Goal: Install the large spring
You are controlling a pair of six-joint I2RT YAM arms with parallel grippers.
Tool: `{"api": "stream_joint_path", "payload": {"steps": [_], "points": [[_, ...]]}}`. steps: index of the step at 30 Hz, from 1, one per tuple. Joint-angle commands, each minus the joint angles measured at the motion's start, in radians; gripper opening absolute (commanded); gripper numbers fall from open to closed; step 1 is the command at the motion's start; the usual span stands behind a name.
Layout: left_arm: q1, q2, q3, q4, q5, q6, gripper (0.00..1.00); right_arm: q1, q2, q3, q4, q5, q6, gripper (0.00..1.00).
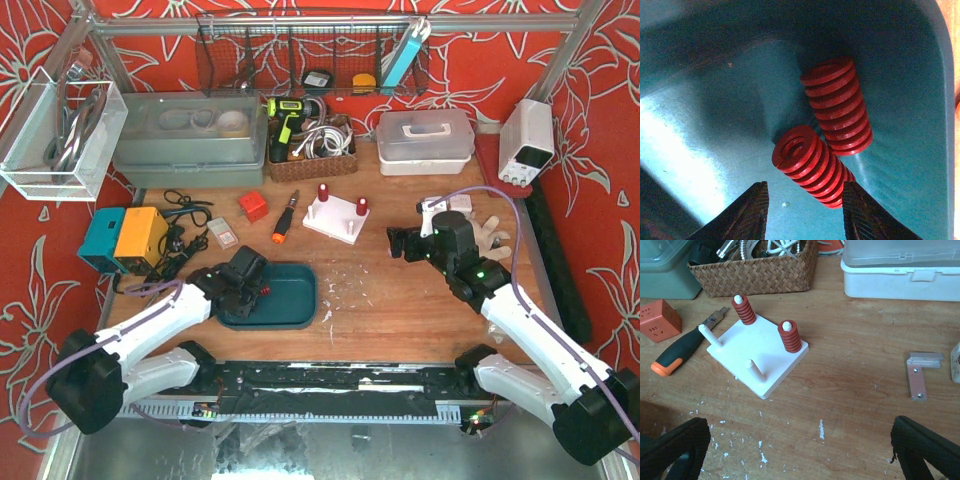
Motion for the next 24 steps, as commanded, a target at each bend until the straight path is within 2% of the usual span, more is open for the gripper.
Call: {"api": "stream_joint_path", "payload": {"steps": [1, 11, 24], "points": [[0.012, 0.022, 0.003, 0.004, 0.011, 0.013, 0.45, -0.003, -0.009, -0.018, 0.014, 0.02, 0.011, 0.99], [0.036, 0.111, -0.001, 0.06, 0.019, 0.071, 0.49, -0.003, -0.008, -0.02, 0.019, 0.019, 0.011, 0.99], [0.062, 0.169, -0.021, 0.095, 0.022, 0.11, 0.49, -0.003, -0.01, -0.026, 0.028, 0.019, 0.009, 0.99]]}}
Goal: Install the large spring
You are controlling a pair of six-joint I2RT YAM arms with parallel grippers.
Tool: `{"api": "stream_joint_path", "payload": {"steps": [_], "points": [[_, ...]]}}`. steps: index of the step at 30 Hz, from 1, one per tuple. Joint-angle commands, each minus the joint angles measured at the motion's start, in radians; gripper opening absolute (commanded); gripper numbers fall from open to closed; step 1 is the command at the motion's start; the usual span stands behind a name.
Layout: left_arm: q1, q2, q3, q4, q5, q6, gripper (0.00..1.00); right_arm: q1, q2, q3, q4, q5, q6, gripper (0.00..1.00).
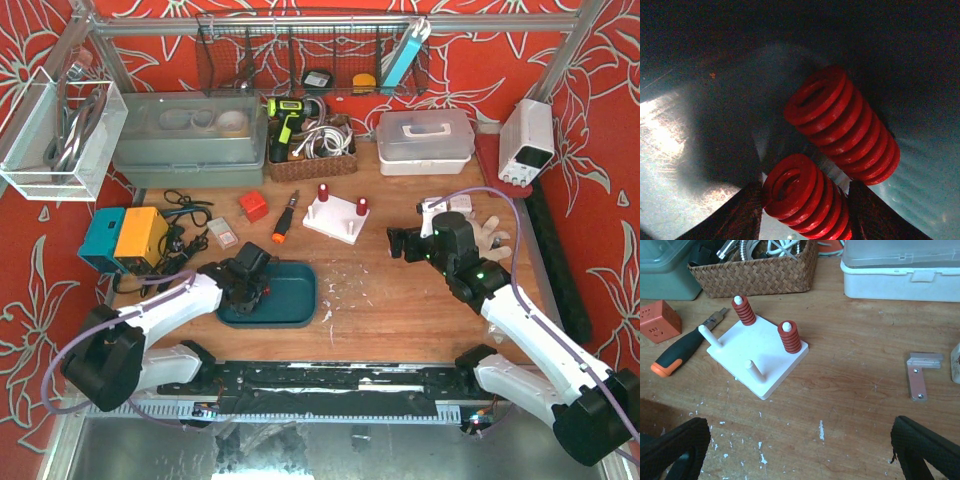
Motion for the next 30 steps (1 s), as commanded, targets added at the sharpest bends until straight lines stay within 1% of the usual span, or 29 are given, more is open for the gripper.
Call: {"api": "stream_joint_path", "payload": {"steps": [1, 4, 7, 12, 14, 18, 22, 26, 30], "points": [[0.014, 0.018, -0.012, -0.014, -0.013, 0.017, 0.48, -0.002, -0.004, -0.014, 0.015, 0.016, 0.009, 0.99], [0.015, 0.028, -0.007, -0.03, -0.012, 0.015, 0.44, -0.003, 0.002, -0.011, 0.012, 0.013, 0.01, 0.99], [0.015, 0.035, -0.001, -0.036, -0.014, 0.019, 0.37, -0.003, -0.001, -0.012, 0.013, 0.013, 0.01, 0.99], [0.015, 0.032, 0.0, -0.046, -0.013, 0.003, 0.33, -0.003, -0.007, -0.015, 0.015, 0.019, 0.011, 0.99], [0.016, 0.03, -0.001, -0.062, -0.006, -0.022, 0.34, -0.004, -0.009, -0.017, 0.018, 0.018, 0.012, 0.99], [0.015, 0.036, 0.01, -0.08, -0.006, -0.031, 0.43, -0.003, -0.011, -0.018, 0.019, 0.02, 0.012, 0.99], [0.017, 0.049, 0.031, -0.098, -0.004, -0.028, 0.47, -0.003, -0.016, -0.017, 0.016, 0.023, 0.011, 0.99], [0.016, 0.077, 0.032, -0.095, 0.008, -0.028, 0.48, -0.003, -0.023, -0.018, 0.015, 0.029, 0.009, 0.99], [0.016, 0.099, 0.016, -0.074, 0.014, -0.034, 0.44, -0.002, -0.025, -0.019, 0.016, 0.03, 0.009, 0.99]]}}
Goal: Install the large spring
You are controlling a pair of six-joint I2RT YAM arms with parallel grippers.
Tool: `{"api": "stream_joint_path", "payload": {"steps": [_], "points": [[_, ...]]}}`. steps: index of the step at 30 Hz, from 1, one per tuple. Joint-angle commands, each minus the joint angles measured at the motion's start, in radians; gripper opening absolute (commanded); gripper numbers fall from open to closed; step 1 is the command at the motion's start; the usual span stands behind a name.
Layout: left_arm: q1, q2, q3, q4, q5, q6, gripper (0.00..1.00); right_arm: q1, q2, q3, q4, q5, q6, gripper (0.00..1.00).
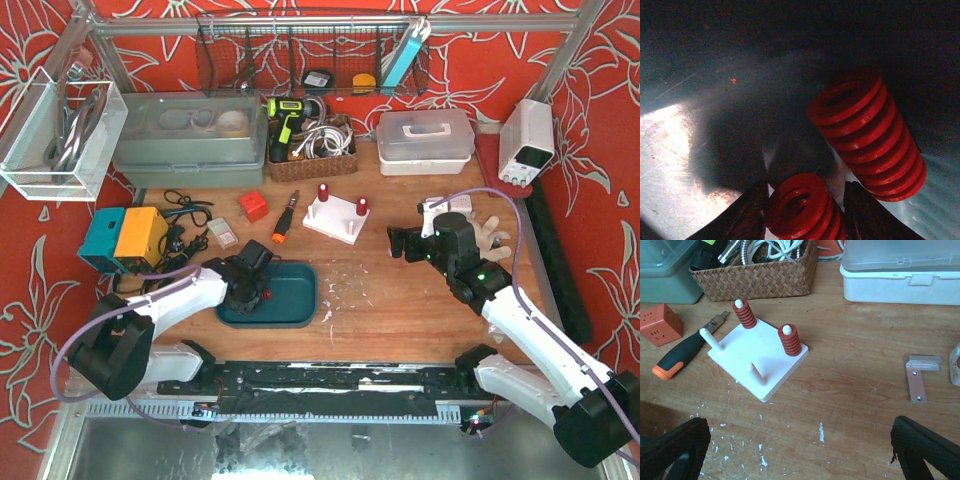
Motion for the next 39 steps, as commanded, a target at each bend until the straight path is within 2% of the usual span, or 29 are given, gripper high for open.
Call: {"api": "stream_joint_path", "payload": {"steps": [1, 8, 12, 20, 26, 29, 33, 39], "points": [[0.004, 0.033, -0.011, -0.035, 0.007, -0.015, 0.42, -0.003, -0.015, -0.013, 0.007, 0.029, 0.009, 0.99], [0.004, -0.043, 0.008, -0.047, -0.027, -0.003, 0.24, -0.004, -0.021, -0.015, 0.008, 0.03, 0.009, 0.99], [0.004, -0.132, 0.011, -0.045, -0.049, 0.009, 0.18, -0.003, -0.018, -0.014, 0.006, 0.027, 0.009, 0.99], [0.003, -0.28, 0.046, -0.045, -0.087, 0.152, 0.12, -0.003, -0.014, -0.013, 0.008, 0.024, 0.008, 0.99], [0.0, -0.43, 0.043, 0.032, -0.113, 0.383, 0.1, -0.003, -0.006, -0.01, 0.01, 0.009, 0.007, 0.99], [0.001, -0.479, 0.025, 0.019, -0.123, 0.4, 0.04, -0.003, 0.003, -0.005, 0.009, 0.005, 0.007, 0.99], [0.0, -0.47, 0.003, 0.025, -0.079, 0.42, 0.01, -0.003, 0.004, -0.005, 0.007, 0.012, 0.007, 0.99], [-0.016, -0.455, -0.007, 0.117, -0.049, 0.62, 0.0, -0.002, 0.007, 0.006, 0.002, -0.034, -0.003, 0.98]]}}
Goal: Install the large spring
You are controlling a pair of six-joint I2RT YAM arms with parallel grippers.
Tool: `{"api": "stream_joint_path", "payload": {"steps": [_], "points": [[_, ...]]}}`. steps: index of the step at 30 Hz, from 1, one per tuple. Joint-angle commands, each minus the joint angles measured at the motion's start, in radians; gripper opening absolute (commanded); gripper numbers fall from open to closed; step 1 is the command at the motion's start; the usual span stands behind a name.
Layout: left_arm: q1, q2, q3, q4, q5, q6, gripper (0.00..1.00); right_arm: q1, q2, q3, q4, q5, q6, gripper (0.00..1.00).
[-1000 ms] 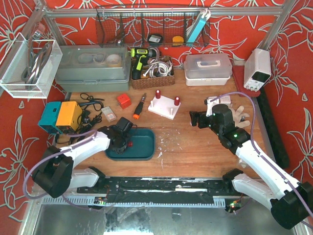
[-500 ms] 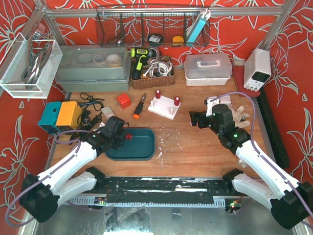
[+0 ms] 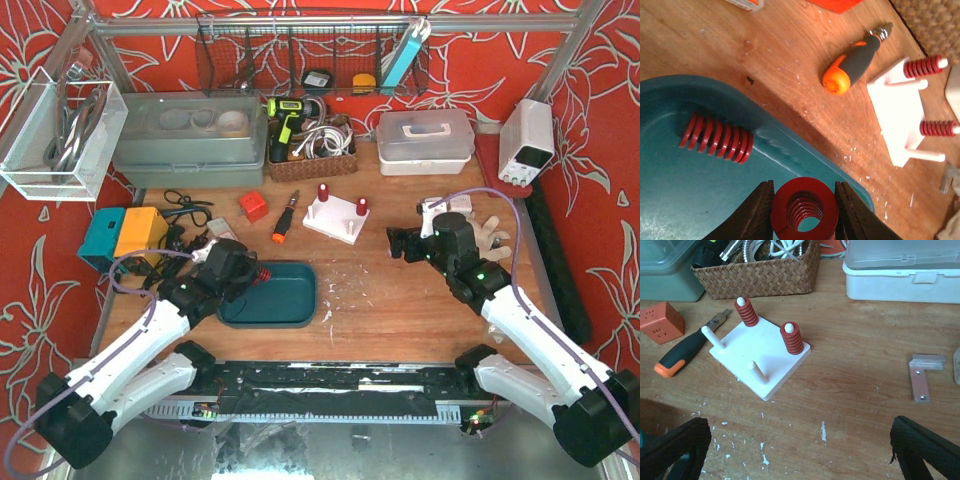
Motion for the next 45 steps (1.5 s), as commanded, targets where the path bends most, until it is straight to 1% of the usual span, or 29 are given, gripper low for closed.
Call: {"api": "stream_joint_path", "payload": {"steps": [1, 3, 5, 7, 9, 12, 14, 17, 19, 24, 26, 27, 29, 31, 35, 45], "points": [[-0.014, -0.03, -0.025, 0.121, 0.022, 0.204, 0.0, -0.002, 0.006, 0.008, 0.007, -0.053, -0.004, 0.98], [-0.015, -0.061, -0.049, 0.196, 0.054, 0.283, 0.0, -0.002, 0.019, 0.014, 0.023, -0.129, -0.007, 0.97], [-0.015, -0.087, -0.071, 0.278, 0.098, 0.325, 0.0, 0.002, 0.043, 0.02, 0.057, -0.253, 0.003, 0.96], [-0.015, -0.125, -0.104, 0.352, 0.147, 0.292, 0.0, 0.011, 0.073, 0.02, 0.107, -0.366, 0.063, 0.95], [-0.015, -0.166, -0.138, 0.421, 0.167, 0.229, 0.0, 0.023, 0.091, 0.003, 0.171, -0.418, 0.193, 0.93], [-0.015, -0.225, -0.187, 0.516, 0.175, 0.099, 0.0, 0.055, 0.106, -0.072, 0.383, -0.445, 0.487, 0.89], [-0.015, -0.252, -0.227, 0.619, 0.174, 0.032, 0.0, 0.125, 0.12, -0.111, 0.521, -0.421, 0.636, 0.87], [-0.017, -0.258, -0.274, 0.81, 0.176, -0.023, 0.0, 0.222, 0.165, -0.11, 0.664, -0.362, 0.738, 0.86], [-0.017, -0.235, -0.277, 0.901, 0.179, -0.046, 0.0, 0.258, 0.212, -0.1, 0.751, -0.339, 0.796, 0.84], [-0.031, -0.138, -0.255, 1.066, 0.191, -0.08, 0.0, 0.295, 0.383, -0.087, 1.071, -0.381, 0.971, 0.75], [-0.042, -0.104, -0.251, 1.145, 0.195, -0.087, 0.0, 0.312, 0.454, -0.054, 1.142, -0.411, 0.99, 0.7], [-0.05, -0.092, -0.244, 1.159, 0.193, -0.088, 0.0, 0.321, 0.476, -0.041, 1.166, -0.417, 0.991, 0.68], [-0.062, -0.071, -0.219, 1.149, 0.192, -0.078, 0.0, 0.336, 0.505, -0.029, 1.205, -0.41, 0.975, 0.65], [-0.069, -0.065, -0.212, 1.141, 0.186, -0.071, 0.0, 0.347, 0.504, -0.024, 1.21, -0.393, 0.945, 0.63], [-0.078, -0.077, -0.238, 1.152, 0.159, -0.093, 0.0, 0.359, 0.474, -0.015, 1.135, -0.37, 0.884, 0.67], [-0.081, -0.047, -0.26, 1.203, 0.187, -0.147, 0.0, 0.371, 0.485, 0.025, 1.142, -0.409, 0.845, 0.71]]}}
